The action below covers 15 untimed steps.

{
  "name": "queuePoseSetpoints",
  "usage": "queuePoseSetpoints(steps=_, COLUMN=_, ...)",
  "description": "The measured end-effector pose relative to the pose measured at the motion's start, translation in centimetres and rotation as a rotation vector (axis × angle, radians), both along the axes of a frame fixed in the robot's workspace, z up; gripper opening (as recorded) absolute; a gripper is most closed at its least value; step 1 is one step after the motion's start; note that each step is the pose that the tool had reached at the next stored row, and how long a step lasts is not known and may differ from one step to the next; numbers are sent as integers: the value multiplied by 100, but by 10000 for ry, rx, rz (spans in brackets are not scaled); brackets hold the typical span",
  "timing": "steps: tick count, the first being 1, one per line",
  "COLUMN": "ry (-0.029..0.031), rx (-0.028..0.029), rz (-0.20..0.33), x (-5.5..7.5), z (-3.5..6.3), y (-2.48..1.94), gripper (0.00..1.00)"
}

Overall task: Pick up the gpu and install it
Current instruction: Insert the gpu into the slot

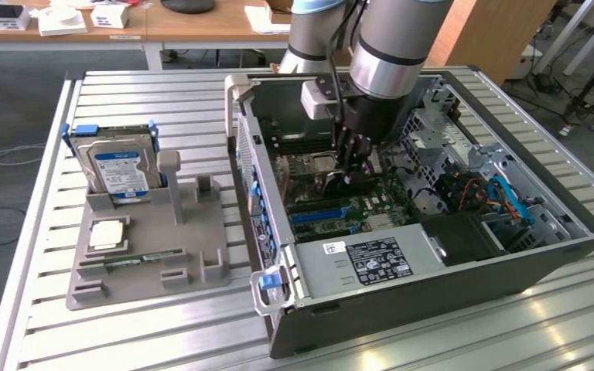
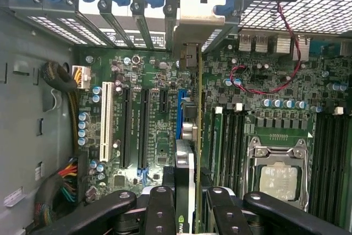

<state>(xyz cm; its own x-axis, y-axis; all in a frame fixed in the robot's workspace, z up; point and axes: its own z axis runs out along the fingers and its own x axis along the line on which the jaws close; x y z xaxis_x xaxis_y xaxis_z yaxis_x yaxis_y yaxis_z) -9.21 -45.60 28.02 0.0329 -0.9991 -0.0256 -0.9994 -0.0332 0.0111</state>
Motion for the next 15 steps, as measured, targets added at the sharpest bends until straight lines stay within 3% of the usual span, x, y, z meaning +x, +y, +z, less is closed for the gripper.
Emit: queuePoseSetpoints(steps=15, ry=-16, rx=-1, rz=-2, x=-19, z=-104, y=-4, gripper=27)
